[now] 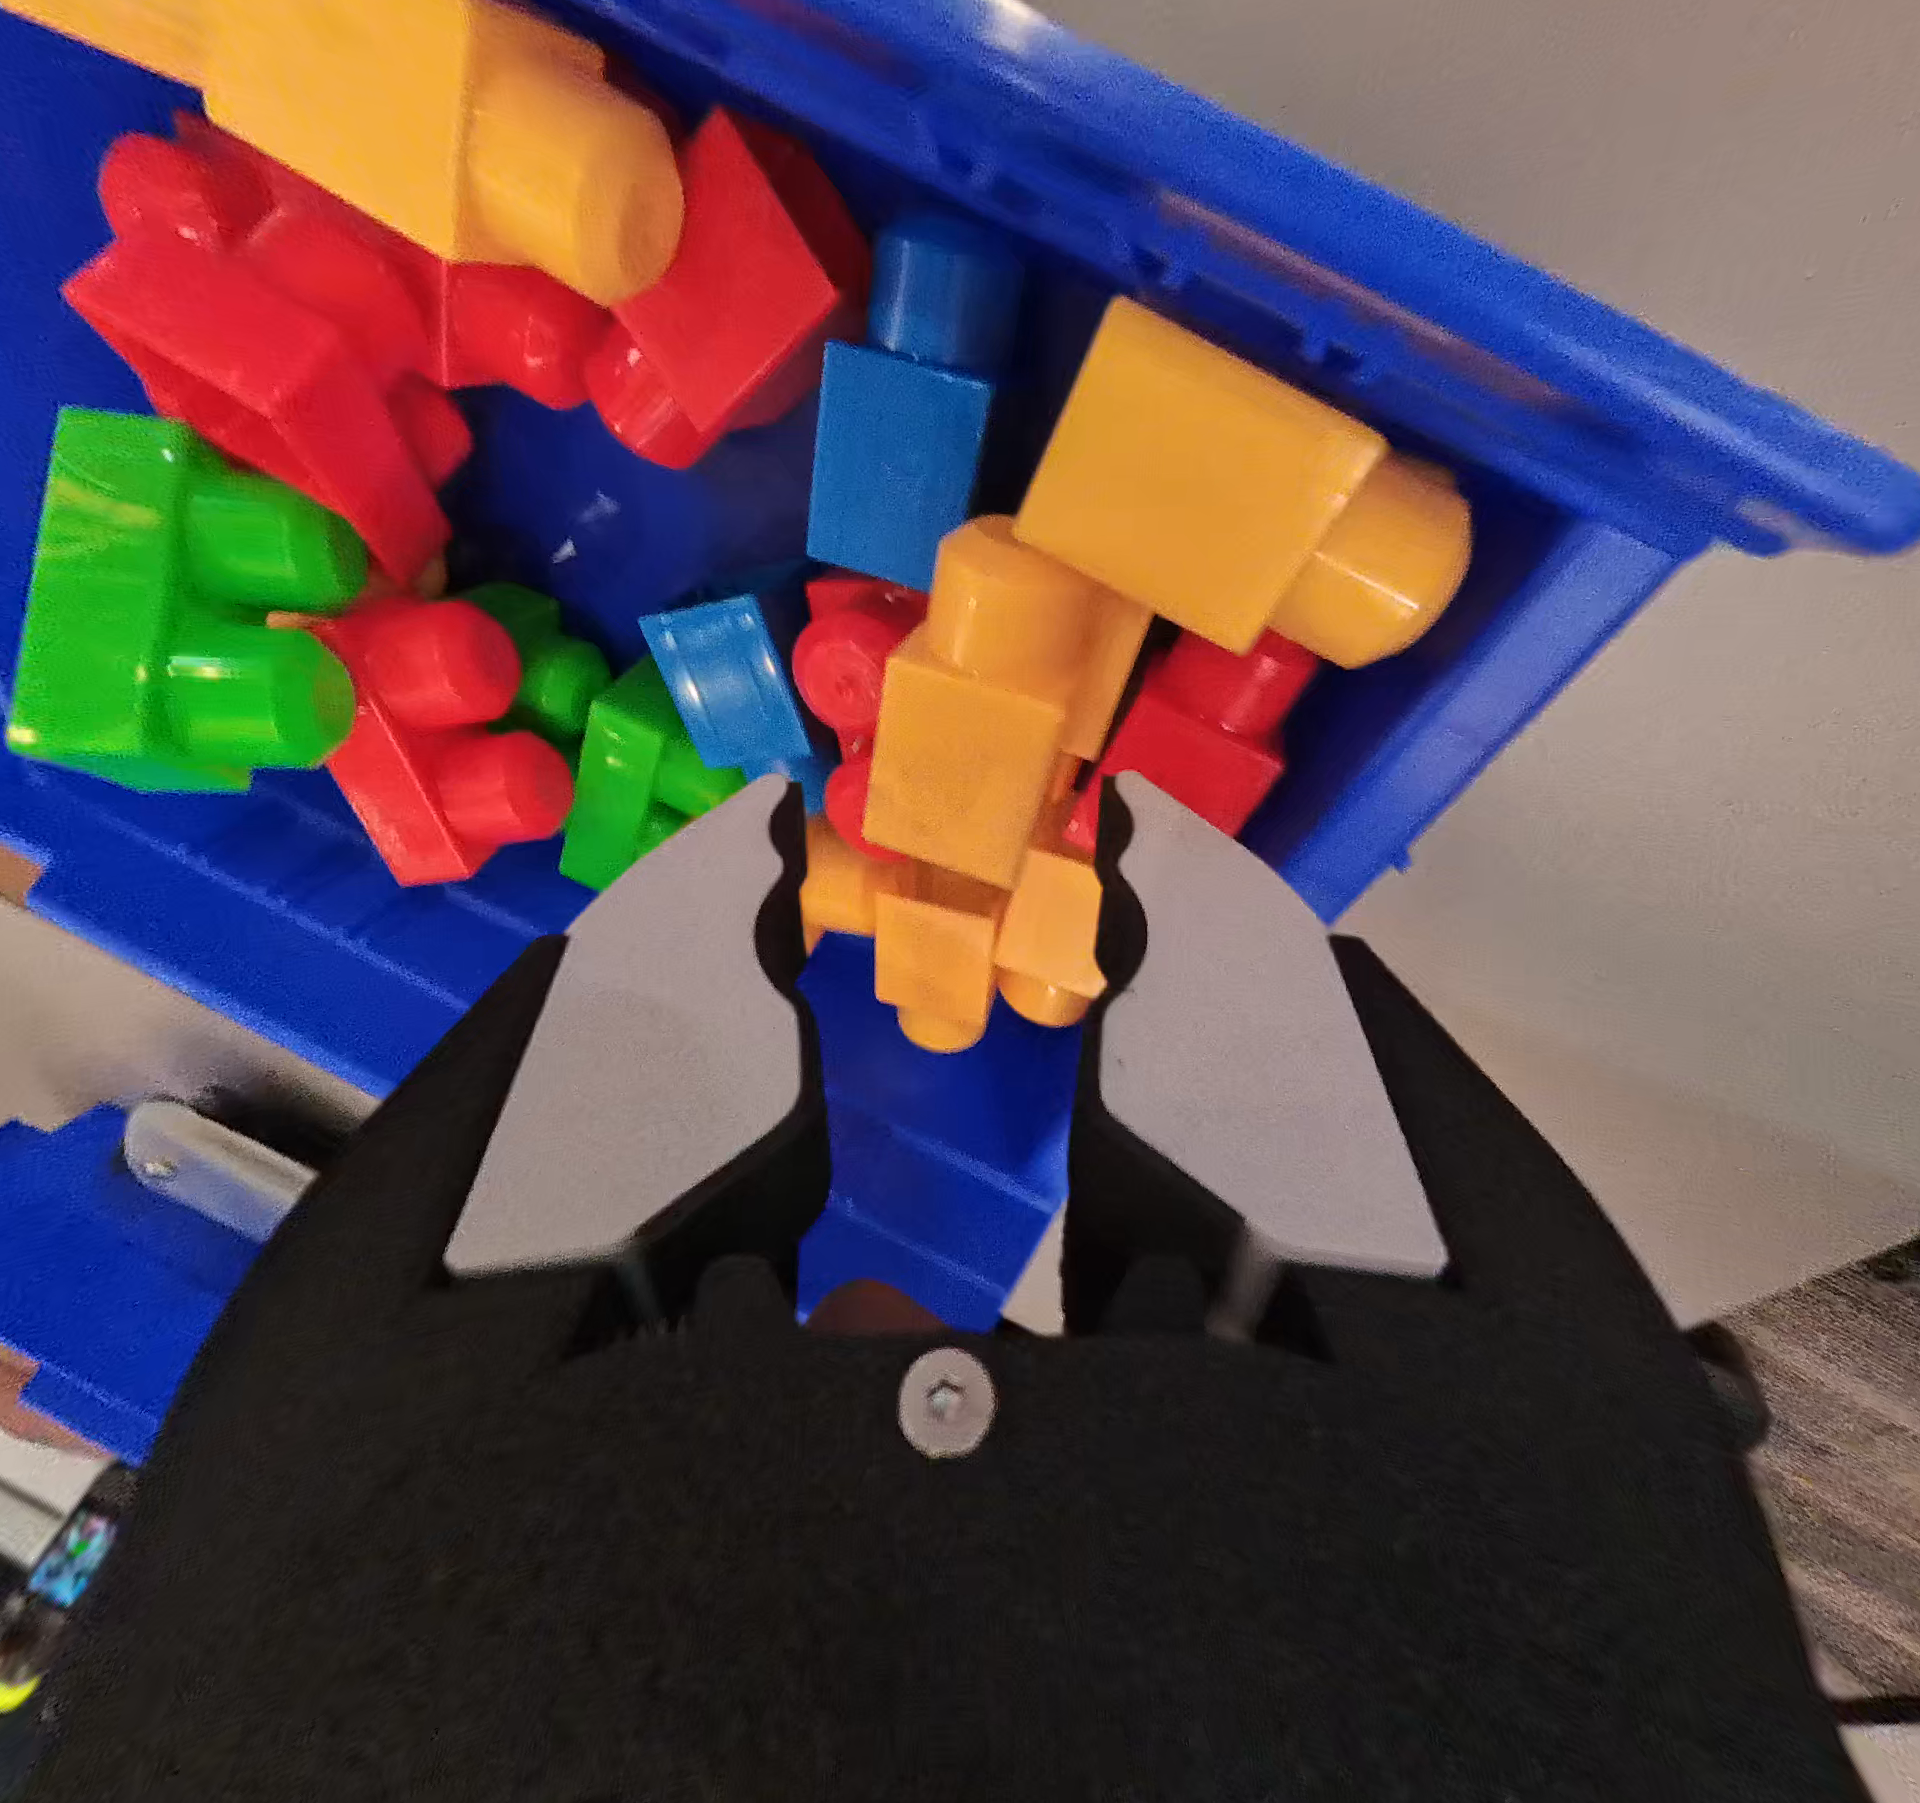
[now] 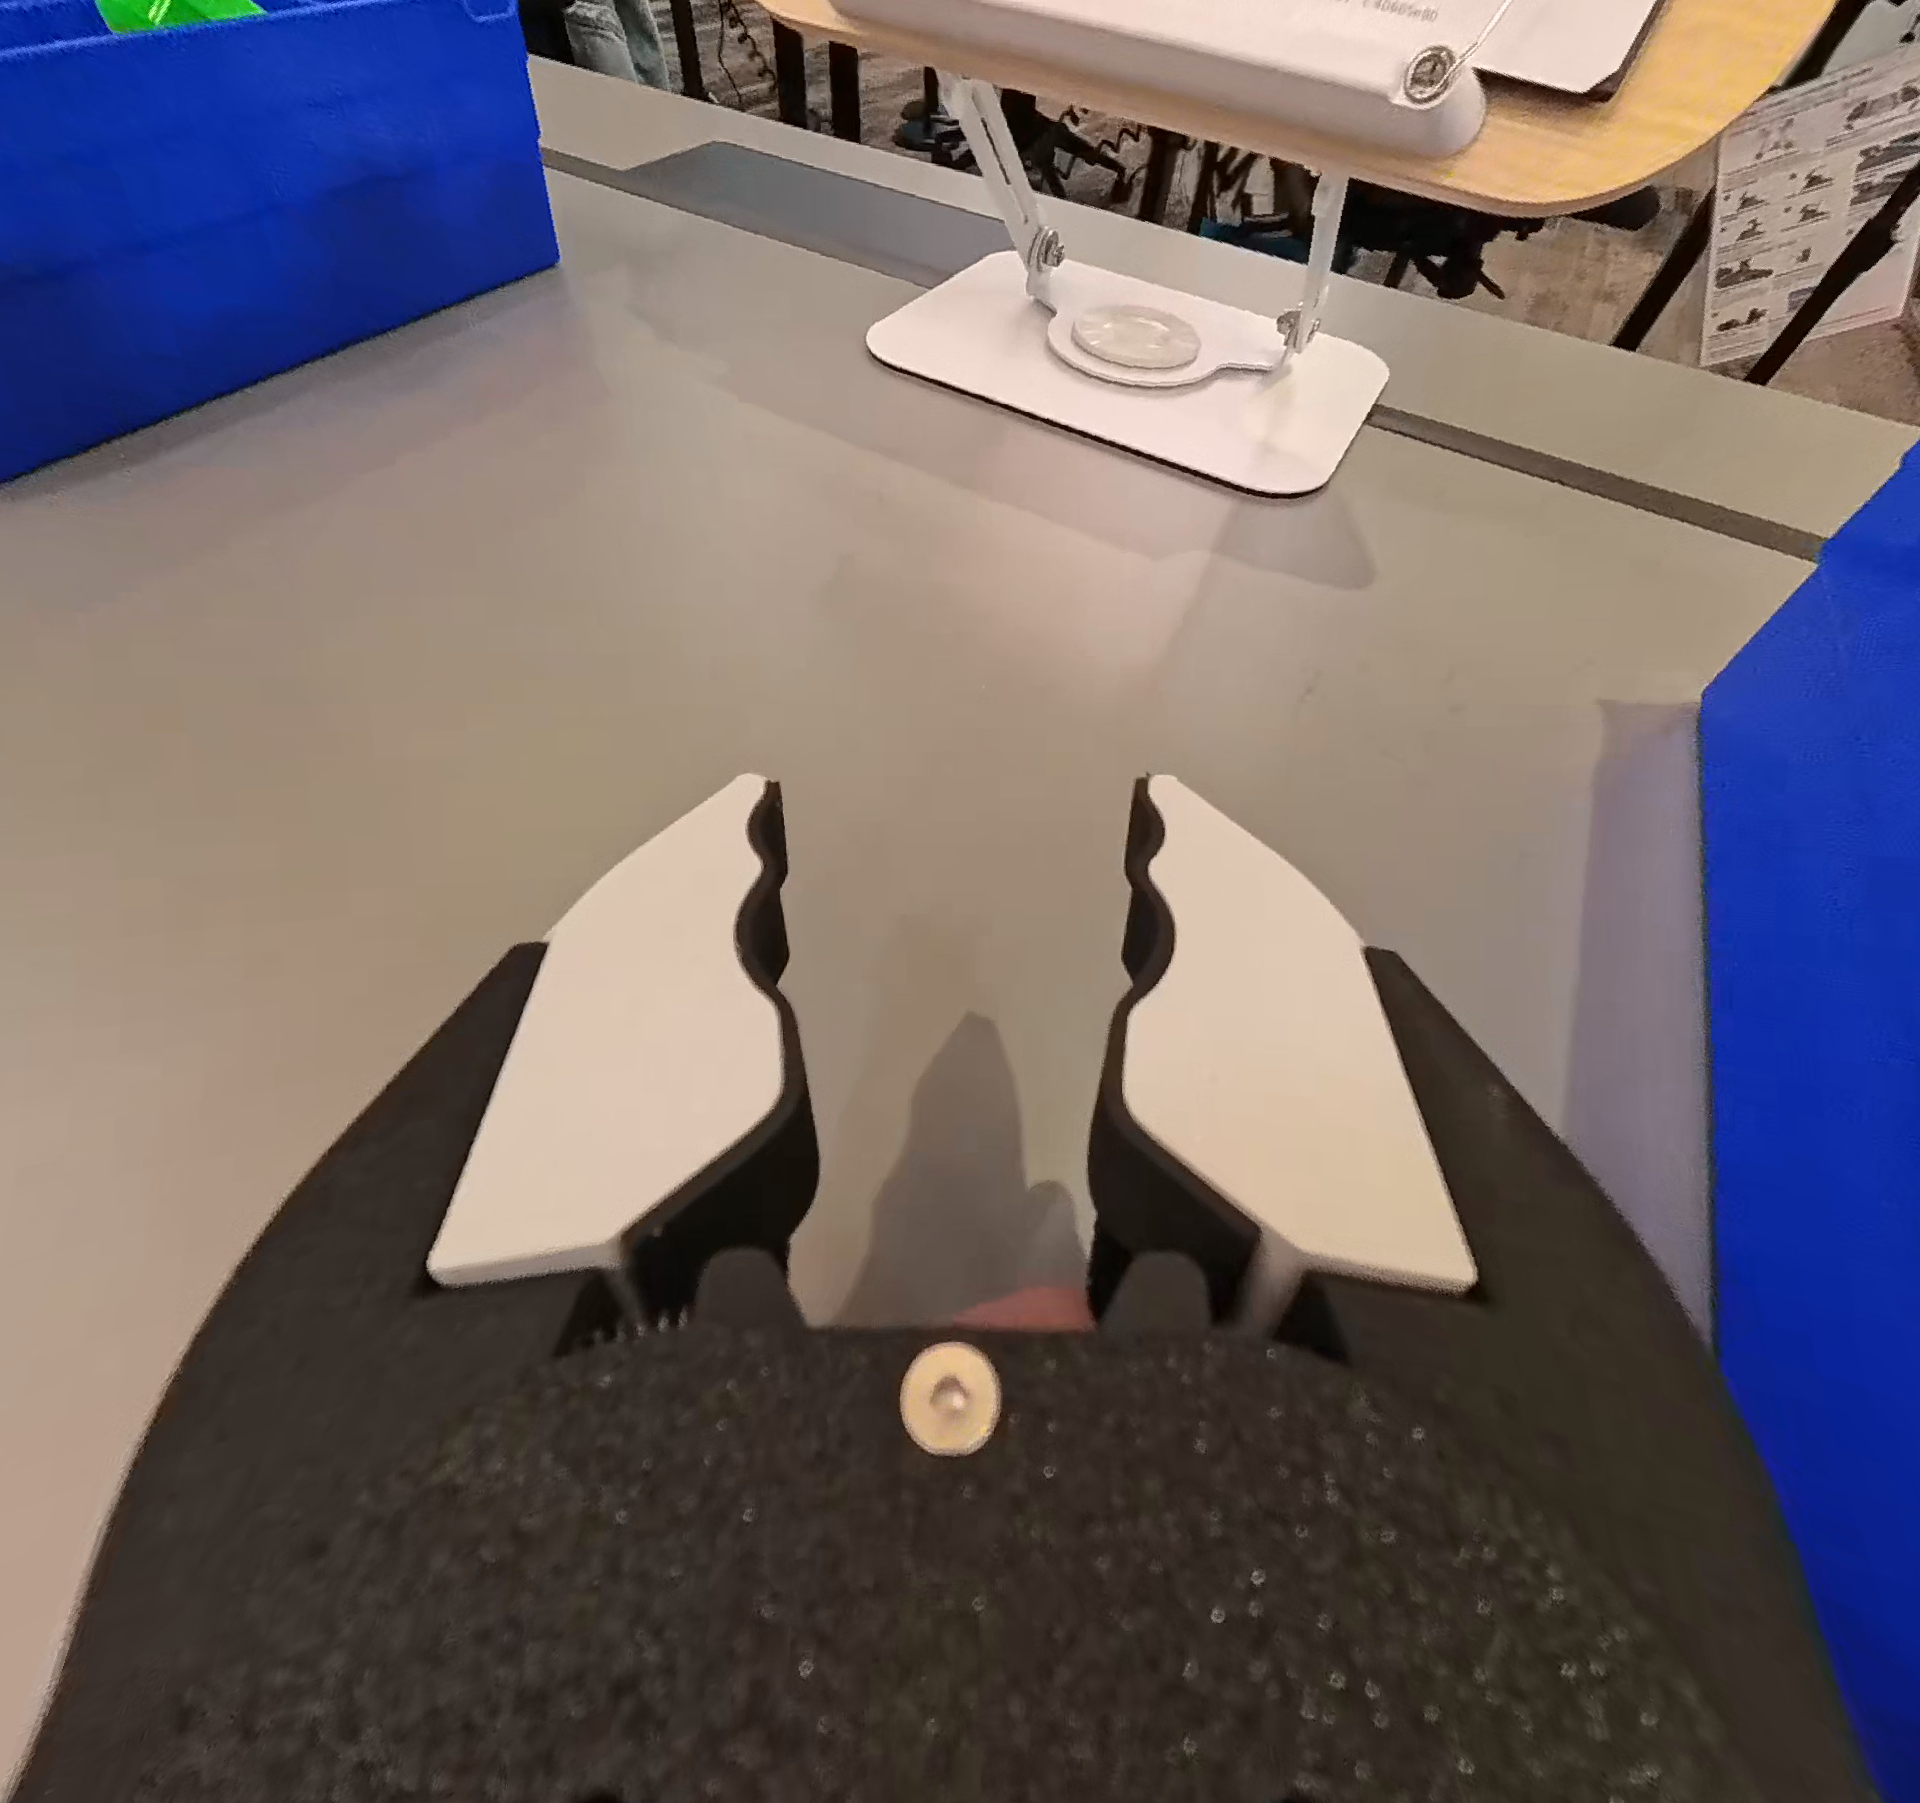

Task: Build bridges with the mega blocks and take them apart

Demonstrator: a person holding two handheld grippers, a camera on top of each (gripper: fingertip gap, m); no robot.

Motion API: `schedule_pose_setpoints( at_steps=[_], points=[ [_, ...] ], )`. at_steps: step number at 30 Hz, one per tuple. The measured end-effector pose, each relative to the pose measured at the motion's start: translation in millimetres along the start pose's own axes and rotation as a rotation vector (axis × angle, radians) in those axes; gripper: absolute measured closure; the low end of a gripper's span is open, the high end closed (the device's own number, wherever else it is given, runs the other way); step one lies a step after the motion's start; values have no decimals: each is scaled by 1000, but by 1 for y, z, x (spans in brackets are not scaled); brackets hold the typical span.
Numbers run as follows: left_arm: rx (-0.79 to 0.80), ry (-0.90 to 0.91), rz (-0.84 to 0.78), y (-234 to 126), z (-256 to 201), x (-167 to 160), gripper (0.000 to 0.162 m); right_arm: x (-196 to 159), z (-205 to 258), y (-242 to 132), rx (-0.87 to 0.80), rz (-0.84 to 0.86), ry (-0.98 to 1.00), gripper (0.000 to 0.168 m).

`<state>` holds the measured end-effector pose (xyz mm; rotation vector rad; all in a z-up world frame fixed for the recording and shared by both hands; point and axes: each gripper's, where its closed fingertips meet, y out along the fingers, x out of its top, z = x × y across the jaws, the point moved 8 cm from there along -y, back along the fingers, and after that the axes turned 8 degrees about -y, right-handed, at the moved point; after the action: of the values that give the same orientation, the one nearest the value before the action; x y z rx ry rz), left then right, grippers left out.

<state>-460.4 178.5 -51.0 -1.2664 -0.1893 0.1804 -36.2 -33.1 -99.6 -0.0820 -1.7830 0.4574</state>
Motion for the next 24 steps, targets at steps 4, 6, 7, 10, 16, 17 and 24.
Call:
schedule_pose_setpoints(
  at_steps=[4,6,7,10,16,17,24],
  points=[
    [-49,37,-60,11,7,11,111,0,0,1,-4,12,0,105],
    [-43,61,-19,20,9,9,111,0,1,2,-5,22,-14,105],
    [-56,67,-10,24,9,8,115,0,2,3,-6,26,-21,105],
    [-113,61,-68,27,8,7,125,-1,3,4,-1,35,-27,105],
    [-111,-42,-156,-4,17,1,125,-1,2,3,8,26,-13,106],
    [-95,-71,-205,-19,19,4,125,-1,2,3,7,24,-15,107],
    [-61,-127,-480,-104,-13,98,125,0,1,0,1,-5,-8,107]
  ],
)
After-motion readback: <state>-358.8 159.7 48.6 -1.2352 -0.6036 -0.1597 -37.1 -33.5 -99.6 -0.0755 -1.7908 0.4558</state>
